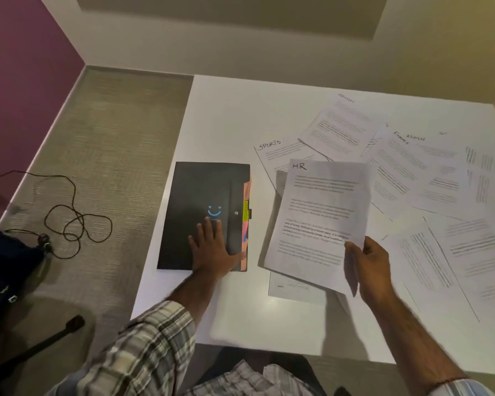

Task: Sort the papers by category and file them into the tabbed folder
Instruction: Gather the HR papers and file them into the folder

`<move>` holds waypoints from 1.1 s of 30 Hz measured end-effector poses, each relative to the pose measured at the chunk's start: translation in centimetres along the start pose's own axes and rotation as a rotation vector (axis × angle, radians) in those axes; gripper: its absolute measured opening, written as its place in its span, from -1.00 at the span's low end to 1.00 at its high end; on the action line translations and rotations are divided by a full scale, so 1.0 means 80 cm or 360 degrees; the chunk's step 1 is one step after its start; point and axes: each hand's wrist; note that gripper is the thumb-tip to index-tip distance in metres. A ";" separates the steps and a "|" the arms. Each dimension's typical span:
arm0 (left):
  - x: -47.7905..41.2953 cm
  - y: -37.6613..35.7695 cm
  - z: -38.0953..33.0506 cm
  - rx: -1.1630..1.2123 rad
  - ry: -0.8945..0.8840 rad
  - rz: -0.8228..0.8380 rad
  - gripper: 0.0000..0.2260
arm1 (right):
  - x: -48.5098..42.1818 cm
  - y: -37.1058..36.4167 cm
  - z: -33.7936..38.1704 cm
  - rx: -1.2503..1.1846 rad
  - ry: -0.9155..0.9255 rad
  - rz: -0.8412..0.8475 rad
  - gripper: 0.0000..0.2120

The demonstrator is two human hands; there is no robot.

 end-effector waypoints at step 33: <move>-0.029 0.014 -0.059 -0.0338 -0.0036 -0.0036 -0.20 | -0.005 -0.004 -0.004 -0.0130 -0.0122 -0.0104 -0.82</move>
Point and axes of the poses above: each hand's wrist, its own x-axis away from the middle knuckle, its own y-axis out of the back of the hand, z = x × y, and after that the axes turned 2 degrees about y, right-handed
